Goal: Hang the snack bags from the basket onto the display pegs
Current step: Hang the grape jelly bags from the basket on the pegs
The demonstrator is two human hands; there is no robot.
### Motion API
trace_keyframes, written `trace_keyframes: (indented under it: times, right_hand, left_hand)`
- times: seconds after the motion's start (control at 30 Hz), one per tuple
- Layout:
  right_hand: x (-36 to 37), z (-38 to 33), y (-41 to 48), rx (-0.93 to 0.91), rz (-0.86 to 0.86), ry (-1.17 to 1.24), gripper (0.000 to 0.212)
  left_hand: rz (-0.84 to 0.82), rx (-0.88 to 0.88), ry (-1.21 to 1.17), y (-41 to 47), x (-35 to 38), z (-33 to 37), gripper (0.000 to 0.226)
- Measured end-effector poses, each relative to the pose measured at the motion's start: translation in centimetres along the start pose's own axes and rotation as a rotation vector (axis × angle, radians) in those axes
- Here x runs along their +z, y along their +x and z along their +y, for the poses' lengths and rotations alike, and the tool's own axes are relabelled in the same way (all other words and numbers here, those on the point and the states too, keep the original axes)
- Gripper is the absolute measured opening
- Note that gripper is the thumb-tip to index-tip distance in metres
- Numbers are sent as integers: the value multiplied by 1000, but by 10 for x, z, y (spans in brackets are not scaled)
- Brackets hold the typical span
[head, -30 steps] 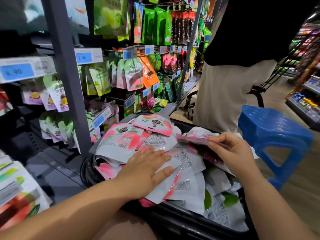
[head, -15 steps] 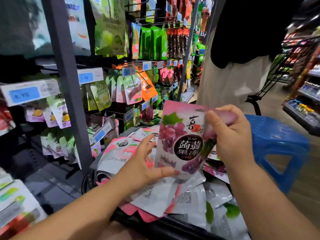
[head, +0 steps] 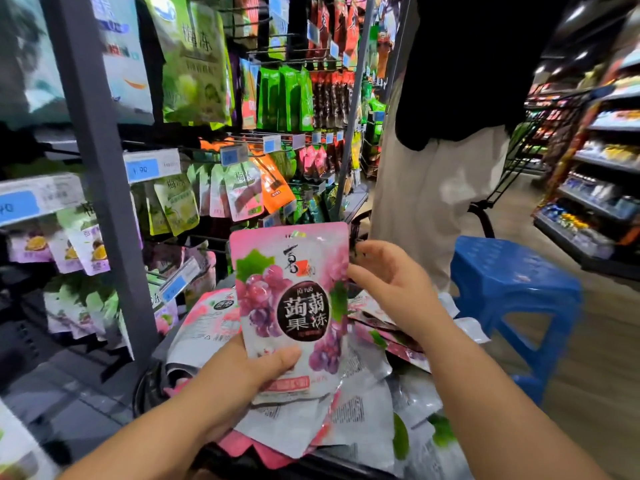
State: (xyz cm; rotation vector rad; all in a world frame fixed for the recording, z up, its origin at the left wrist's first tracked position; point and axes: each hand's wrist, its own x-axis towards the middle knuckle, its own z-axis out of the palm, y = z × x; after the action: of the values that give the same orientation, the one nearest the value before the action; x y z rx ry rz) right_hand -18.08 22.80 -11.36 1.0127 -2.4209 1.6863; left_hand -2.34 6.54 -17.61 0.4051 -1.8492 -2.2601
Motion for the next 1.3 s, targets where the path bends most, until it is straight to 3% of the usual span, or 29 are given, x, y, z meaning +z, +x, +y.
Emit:
trace_keyframes:
  times: [0.1, 0.2, 0.3, 0.7, 0.83, 0.93, 1.07, 1.23, 1.3]
  right_hand:
    - [-38, 35, -5, 67, -14, -395, 35]
    - [-63, 69, -16, 177, -197, -578, 37]
    - [-66, 89, -24, 230, -293, -659, 48]
    - [-54, 100, -25, 149, -227, -756, 31]
    - [-49, 99, -30, 104, -142, -746, 27]
    - [-46, 88, -32, 39, -31, -654, 26]
    - [-40, 60, -31, -98, 246, -429, 22]
    - [-30, 13, -23, -185, 356, -90, 22]
    - [-27, 0, -19, -165, 409, 11, 29]
  left_hand:
    - [12, -19, -13, -1, -4, 1, 60]
    - [38, -38, -32, -2, -6, 0, 53]
    - [49, -51, -53, -2, -6, 0, 45]
    - [52, -110, -113, -4, -7, 2, 38]
    - [69, -121, -106, -3, -6, 1, 41]
    - [87, -128, -97, -1, -4, 1, 29]
    - [98, -127, -87, 0, -3, 2, 27]
    - [125, -64, -95, 0, -7, 6, 42]
    - [150, -39, -92, 1, -12, 9, 36]
